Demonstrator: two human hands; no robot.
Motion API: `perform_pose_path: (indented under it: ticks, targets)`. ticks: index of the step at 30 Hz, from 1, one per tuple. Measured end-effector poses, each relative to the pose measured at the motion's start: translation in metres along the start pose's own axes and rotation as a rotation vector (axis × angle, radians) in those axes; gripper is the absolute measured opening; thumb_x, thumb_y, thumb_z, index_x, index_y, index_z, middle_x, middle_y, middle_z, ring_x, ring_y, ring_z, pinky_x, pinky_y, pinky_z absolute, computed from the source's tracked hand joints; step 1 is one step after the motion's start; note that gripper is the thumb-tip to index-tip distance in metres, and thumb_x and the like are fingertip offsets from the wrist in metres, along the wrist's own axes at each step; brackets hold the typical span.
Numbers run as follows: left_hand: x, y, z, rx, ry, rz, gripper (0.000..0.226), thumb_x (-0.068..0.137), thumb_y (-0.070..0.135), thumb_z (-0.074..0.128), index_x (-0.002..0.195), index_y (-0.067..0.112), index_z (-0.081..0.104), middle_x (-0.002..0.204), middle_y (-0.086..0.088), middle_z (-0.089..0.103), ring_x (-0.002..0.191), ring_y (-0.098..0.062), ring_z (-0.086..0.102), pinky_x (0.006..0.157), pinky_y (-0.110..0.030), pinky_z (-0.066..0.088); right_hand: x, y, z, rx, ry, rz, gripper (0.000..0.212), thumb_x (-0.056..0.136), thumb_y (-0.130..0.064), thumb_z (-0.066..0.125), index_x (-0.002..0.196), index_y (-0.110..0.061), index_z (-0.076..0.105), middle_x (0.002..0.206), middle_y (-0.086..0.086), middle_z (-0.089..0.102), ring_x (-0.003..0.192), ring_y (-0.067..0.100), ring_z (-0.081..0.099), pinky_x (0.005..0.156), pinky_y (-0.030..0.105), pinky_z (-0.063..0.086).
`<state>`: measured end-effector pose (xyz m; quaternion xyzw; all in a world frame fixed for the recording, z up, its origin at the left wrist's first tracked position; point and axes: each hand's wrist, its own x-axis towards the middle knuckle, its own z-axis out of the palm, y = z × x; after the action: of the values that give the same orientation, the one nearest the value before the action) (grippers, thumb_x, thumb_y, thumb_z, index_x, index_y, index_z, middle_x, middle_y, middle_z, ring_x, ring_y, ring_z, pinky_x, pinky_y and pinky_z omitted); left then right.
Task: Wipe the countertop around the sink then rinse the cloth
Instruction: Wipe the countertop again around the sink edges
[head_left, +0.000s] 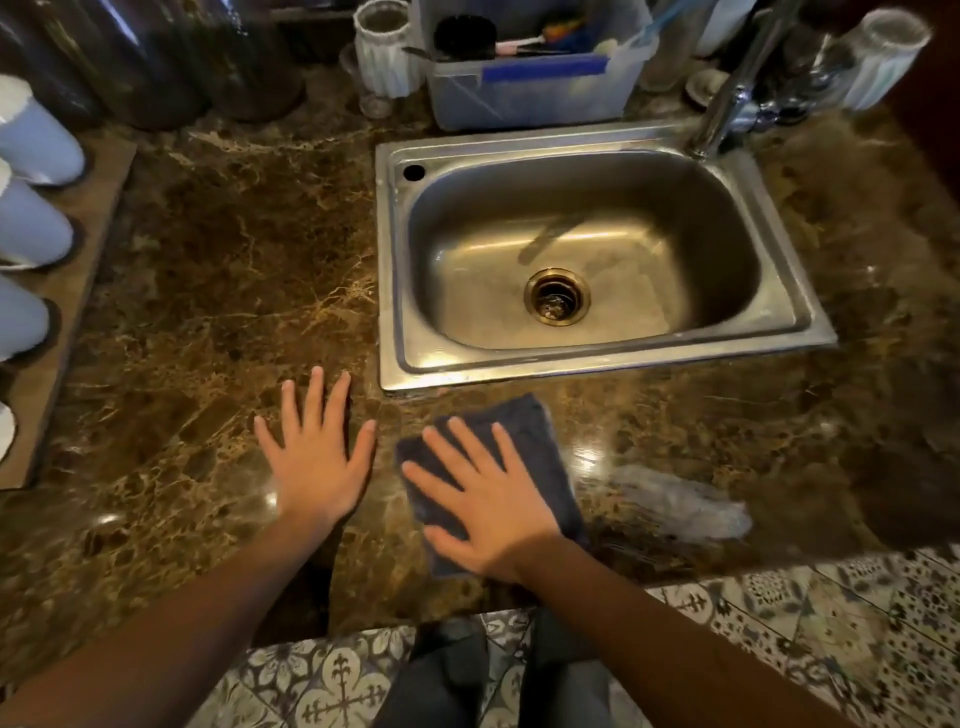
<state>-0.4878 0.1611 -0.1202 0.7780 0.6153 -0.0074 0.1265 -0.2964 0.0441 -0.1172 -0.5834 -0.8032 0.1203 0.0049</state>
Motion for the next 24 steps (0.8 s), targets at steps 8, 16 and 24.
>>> perform_pose_path:
  ticks: [8, 16, 24]
  targets:
    - [-0.020, 0.079, 0.008, -0.104, 0.074, 0.257, 0.057, 0.094, 0.045, 0.030, 0.148, 0.026, 0.030, 0.161, 0.000, 0.016, 0.148, -0.019, 0.010, 0.112, -0.062, 0.005, -0.094, 0.064, -0.011, -0.004, -0.086, -0.227, 0.064, 0.094, -0.058, 0.038, 0.152, -0.035, 0.022, 0.163, 0.000, 0.008, 0.150, 0.025, -0.004, 0.117, 0.055, -0.002]
    - [-0.015, 0.239, 0.045, 0.054, 0.003, 0.542, 0.061, 0.096, 0.048, 0.028, 0.153, 0.028, 0.020, 0.162, -0.002, 0.008, 0.148, -0.027, 0.003, 0.111, -0.059, -0.001, -0.190, 0.179, -0.032, -0.062, -0.125, -0.070, 0.068, 0.093, -0.062, 0.037, 0.153, -0.037, 0.016, 0.163, -0.003, 0.006, 0.150, 0.026, 0.001, 0.116, 0.053, 0.004]
    - [-0.011, 0.264, 0.059, 0.122, -0.012, 0.440, 0.061, 0.097, 0.055, 0.017, 0.154, 0.034, 0.012, 0.162, 0.003, 0.006, 0.149, -0.025, 0.000, 0.113, -0.062, -0.003, -0.233, 0.311, -0.056, -0.086, -0.093, 0.049, 0.075, 0.087, -0.055, 0.048, 0.153, -0.034, 0.021, 0.162, 0.001, 0.012, 0.150, 0.027, 0.004, 0.116, 0.054, 0.009]
